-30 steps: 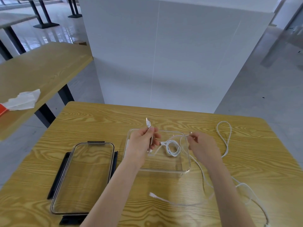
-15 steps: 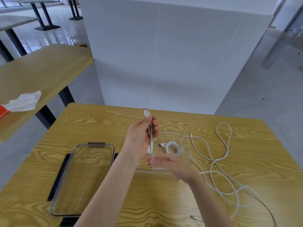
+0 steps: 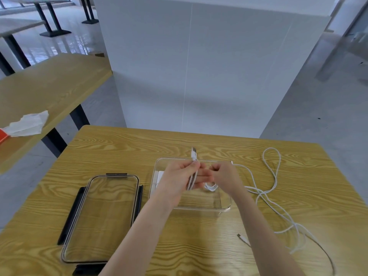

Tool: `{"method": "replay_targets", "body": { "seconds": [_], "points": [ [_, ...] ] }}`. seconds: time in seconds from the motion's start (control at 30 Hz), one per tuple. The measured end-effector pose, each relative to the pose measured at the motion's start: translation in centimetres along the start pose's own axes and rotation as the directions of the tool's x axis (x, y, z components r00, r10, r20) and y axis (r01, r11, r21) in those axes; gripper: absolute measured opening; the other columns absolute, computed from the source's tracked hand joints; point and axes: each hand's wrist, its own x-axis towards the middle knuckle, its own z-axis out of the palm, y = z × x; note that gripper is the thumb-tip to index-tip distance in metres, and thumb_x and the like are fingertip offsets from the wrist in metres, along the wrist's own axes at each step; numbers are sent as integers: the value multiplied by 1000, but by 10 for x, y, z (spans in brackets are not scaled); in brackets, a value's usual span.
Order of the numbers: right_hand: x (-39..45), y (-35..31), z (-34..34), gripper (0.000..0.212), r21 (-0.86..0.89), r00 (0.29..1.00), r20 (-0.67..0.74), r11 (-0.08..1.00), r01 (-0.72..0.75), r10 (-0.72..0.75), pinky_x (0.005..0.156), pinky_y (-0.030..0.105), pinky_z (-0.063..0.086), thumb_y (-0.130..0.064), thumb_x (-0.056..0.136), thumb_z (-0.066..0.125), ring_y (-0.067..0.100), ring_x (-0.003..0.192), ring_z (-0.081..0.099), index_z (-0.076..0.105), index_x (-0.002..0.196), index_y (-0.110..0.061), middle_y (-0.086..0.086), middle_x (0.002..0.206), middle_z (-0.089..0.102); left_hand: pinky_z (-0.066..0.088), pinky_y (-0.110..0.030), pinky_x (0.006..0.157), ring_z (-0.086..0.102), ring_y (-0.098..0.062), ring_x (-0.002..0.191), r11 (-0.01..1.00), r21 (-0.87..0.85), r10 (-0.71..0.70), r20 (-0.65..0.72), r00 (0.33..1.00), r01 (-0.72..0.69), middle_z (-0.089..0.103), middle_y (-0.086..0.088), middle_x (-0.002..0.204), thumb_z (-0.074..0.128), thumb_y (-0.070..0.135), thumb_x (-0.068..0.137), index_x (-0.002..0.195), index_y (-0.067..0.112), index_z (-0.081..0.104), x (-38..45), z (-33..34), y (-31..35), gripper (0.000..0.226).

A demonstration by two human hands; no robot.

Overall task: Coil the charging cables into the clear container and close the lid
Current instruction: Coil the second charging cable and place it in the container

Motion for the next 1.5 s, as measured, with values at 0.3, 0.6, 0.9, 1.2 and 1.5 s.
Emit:
{"method": "replay_targets", "body": {
  "seconds": [0.3, 0.6, 0.9, 1.2, 1.5],
  "points": [
    [-24, -41, -17, 32, -20, 981, 41, 982, 190, -189, 54, 26, 35, -13, 91, 46, 2, 46, 44, 59, 65, 2, -1, 54, 53, 58, -26, 69, 72, -16, 74, 999, -22, -30, -167, 986, 26, 74, -8, 78, 47, 11, 95, 89, 4, 69, 12, 6, -22, 23],
    [-46, -36, 6, 30, 67, 969, 165, 982, 176, -185, 46, 27, 48, -22, 96, 47, 14, 45, 56, 61, 71, -14, 5, 57, 64, 46, -28, 47, 60, -22, 55, 981, -189, -78, -150, 986, 49, 69, -14, 74, 45, 13, 96, 91, -4, 68, 16, 1, -15, 28],
    [-44, 13, 0, 38, 192, 846, 531, 980, -59, -53, 67, 28, 49, -38, 95, 47, 17, 65, 61, 67, 76, -12, 4, 66, 67, 51, -20, 52, 58, -10, 50, 831, -554, -93, -47, 995, 52, 60, -2, 59, 45, 12, 95, 99, -6, 61, 21, -10, 1, 24],
    [-16, 9, -12, 41, -124, 928, 333, 983, -135, 169, 44, 18, 33, -48, 71, 73, 8, 39, 38, 56, 57, -14, -4, 45, 48, 49, -18, 52, 64, -9, 55, 995, -93, 27, 63, 998, -21, 74, -7, 79, 50, 15, 93, 92, 2, 69, 1, 5, 0, 22],
    [-11, -45, -34, 20, -245, 990, 137, 967, 72, -39, 50, 17, 36, -18, 84, 63, 9, 53, 47, 70, 81, 0, 3, 61, 61, 51, -17, 54, 71, -12, 64, 971, 238, -28, 5, 1000, 26, 74, -2, 77, 46, 13, 96, 82, 8, 69, 5, 13, -18, 27]
  ]
}}
